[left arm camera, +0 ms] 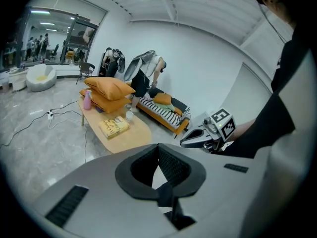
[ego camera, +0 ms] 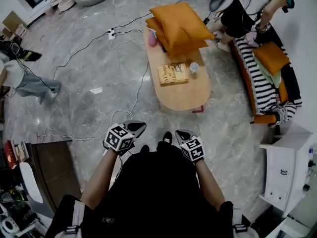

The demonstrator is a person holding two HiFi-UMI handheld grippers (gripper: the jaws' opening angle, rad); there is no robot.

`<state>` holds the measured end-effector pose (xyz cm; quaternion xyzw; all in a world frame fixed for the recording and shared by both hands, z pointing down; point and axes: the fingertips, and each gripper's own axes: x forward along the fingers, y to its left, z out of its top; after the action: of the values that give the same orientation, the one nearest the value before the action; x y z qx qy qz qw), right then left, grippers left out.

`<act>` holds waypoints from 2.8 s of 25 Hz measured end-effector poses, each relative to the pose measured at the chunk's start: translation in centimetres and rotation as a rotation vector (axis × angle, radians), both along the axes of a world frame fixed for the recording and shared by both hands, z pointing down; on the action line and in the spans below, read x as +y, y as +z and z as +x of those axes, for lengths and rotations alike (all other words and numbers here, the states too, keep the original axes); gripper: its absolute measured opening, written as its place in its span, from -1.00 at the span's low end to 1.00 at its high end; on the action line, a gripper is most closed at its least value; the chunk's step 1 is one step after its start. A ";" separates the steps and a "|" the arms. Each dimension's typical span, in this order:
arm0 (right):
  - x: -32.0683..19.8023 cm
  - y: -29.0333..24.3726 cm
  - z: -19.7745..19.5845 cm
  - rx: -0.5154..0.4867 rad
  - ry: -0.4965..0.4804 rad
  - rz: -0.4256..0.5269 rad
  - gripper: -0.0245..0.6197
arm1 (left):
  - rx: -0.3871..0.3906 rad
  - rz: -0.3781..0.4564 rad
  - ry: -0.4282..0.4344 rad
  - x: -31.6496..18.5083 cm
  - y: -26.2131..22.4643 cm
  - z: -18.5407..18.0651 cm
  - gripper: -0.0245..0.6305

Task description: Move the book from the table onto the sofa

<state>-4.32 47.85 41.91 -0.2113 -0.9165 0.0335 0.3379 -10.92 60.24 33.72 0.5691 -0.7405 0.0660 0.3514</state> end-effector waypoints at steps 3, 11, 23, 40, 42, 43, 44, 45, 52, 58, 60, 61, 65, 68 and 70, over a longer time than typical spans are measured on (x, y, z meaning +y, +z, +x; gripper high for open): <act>-1.2 0.4 -0.9 0.016 -0.087 0.023 -0.90 | -0.027 -0.009 -0.056 -0.6 -0.3 -0.8 -0.90; -2.4 0.1 -3.4 0.011 -0.198 0.031 -0.90 | -0.063 -0.032 -0.141 -0.2 -1.1 -1.3 -0.90; -4.4 2.5 -5.1 0.148 -0.171 0.058 -0.90 | 0.041 0.033 -0.161 -0.7 1.3 -5.9 -0.90; -5.1 1.7 -18.0 0.240 0.035 0.049 -0.90 | 0.155 0.014 0.059 -1.2 2.5 -20.9 -0.90; -5.0 2.1 -18.4 0.254 0.038 0.046 -0.90 | 0.167 0.006 0.064 -1.3 2.9 -21.9 -0.90; -5.1 2.4 -18.7 0.261 0.037 0.049 -0.90 | 0.172 0.004 0.064 -1.4 3.2 -22.5 -0.90; -5.2 2.7 -19.0 0.267 0.036 0.053 -0.90 | 0.177 0.001 0.063 -1.5 3.5 -23.0 -0.90; -5.4 3.0 -19.3 0.272 0.036 0.056 -0.90 | 0.183 -0.001 0.062 -1.6 3.9 -23.4 -0.90; -7.3 5.5 -20.8 0.290 0.061 0.036 -0.90 | 0.218 -0.034 0.038 -2.2 6.8 -24.5 -0.90; -9.7 8.9 -24.5 0.301 0.059 0.035 -0.90 | 0.275 -0.035 -0.009 -3.4 10.0 -25.8 -0.90; -10.3 10.0 -25.6 0.302 0.050 0.034 -0.90 | 0.297 -0.046 -0.021 -3.8 11.6 -25.6 -0.90; -10.6 10.6 -26.1 0.304 0.047 0.032 -0.90 | 0.308 -0.051 -0.027 -4.0 12.5 -25.5 -0.90; -12.4 13.3 -28.4 0.305 0.060 0.008 -0.90 | 0.341 -0.055 -0.069 -5.5 15.9 -26.0 -0.90; -13.9 15.7 -30.3 0.302 0.081 -0.009 -0.90 | 0.363 -0.040 -0.104 -6.7 18.3 -27.0 -0.90; -15.0 17.5 -31.7 0.298 0.098 -0.014 -0.90 | 0.381 -0.027 -0.124 -7.6 20.1 -27.7 -0.90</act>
<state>-36.05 32.85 59.41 -0.1615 -0.8651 0.0871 0.4668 -38.61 52.67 53.77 0.5199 -0.6932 -0.0546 0.4962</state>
